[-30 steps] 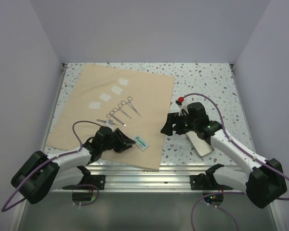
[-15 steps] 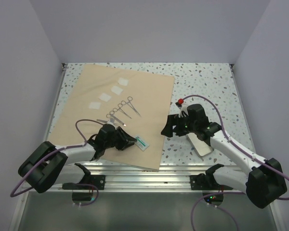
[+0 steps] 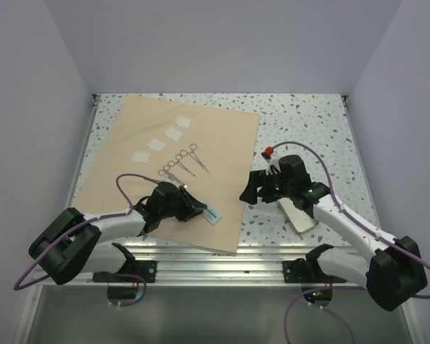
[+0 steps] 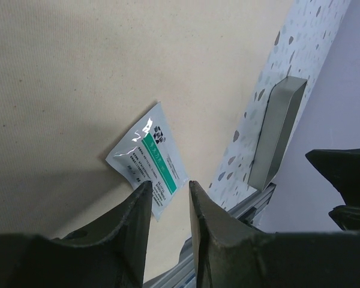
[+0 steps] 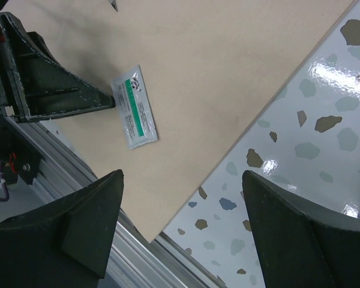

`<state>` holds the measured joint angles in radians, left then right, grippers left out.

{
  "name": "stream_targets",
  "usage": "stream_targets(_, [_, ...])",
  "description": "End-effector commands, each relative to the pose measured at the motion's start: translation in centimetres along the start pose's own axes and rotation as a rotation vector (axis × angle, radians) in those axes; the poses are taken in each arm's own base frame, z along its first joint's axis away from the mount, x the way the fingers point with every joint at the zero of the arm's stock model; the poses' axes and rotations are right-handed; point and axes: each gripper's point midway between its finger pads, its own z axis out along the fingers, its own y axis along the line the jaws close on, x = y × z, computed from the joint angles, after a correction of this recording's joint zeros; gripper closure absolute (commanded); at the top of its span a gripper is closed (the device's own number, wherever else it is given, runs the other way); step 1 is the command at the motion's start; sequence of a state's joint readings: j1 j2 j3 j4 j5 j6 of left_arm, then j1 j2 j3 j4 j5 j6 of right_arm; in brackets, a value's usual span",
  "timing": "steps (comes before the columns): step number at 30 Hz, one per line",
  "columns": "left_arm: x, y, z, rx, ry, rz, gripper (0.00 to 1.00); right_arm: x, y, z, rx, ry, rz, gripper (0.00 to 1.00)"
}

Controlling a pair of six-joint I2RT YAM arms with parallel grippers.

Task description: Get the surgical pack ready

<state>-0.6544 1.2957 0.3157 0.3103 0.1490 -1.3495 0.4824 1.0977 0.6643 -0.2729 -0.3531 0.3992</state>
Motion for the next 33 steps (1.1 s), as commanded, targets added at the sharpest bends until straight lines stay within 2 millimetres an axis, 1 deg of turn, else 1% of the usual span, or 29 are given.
stream_targets(1, [-0.9, -0.9, -0.1, -0.010, -0.047, 0.013, 0.64, -1.2, 0.4, -0.3, -0.010, -0.052, -0.035, 0.16])
stream_targets(4, [-0.8, -0.7, -0.4, -0.015, -0.055, 0.014, 0.64, -1.3, 0.4, -0.4, -0.005, -0.057, -0.039, 0.16])
stream_targets(10, [-0.6, 0.4, -0.5, -0.046, -0.062, 0.009, 0.59, -1.1, 0.4, -0.4, -0.009, -0.057, -0.035, 0.16])
stream_targets(13, [-0.6, 0.9, -0.4, -0.056, -0.063, 0.007, 0.57, -1.0, 0.4, -0.2, -0.014, -0.052, -0.029, 0.16])
stream_targets(21, [-0.6, 1.3, 0.8, -0.067, -0.057, 0.008, 0.58, -0.9, 0.4, 0.2, -0.020, -0.040, -0.017, 0.16])
stream_targets(25, [-0.8, 1.6, 1.0, -0.076, -0.069, 0.006, 0.61, -0.8, 0.4, 0.2, -0.022, -0.037, -0.017, 0.16])
stream_targets(30, [-0.9, 1.5, 1.2, -0.074, -0.076, 0.008, 0.67, -0.7, 0.5, 0.5, -0.033, -0.032, -0.012, 0.16])
stream_targets(31, [-1.0, 1.6, 1.2, -0.077, -0.078, 0.009, 0.69, -0.5, 0.4, 0.8, -0.033, -0.026, -0.009, 0.16])
stream_targets(32, [-1.0, 1.6, 1.3, -0.075, -0.080, 0.017, 0.74, -0.6, 0.3, 0.9, -0.031, -0.023, -0.007, 0.16])
stream_targets(33, [-1.1, 1.4, 1.3, -0.073, -0.079, 0.022, 0.76, -0.5, 0.3, 1.0, -0.032, -0.019, -0.004, 0.17])
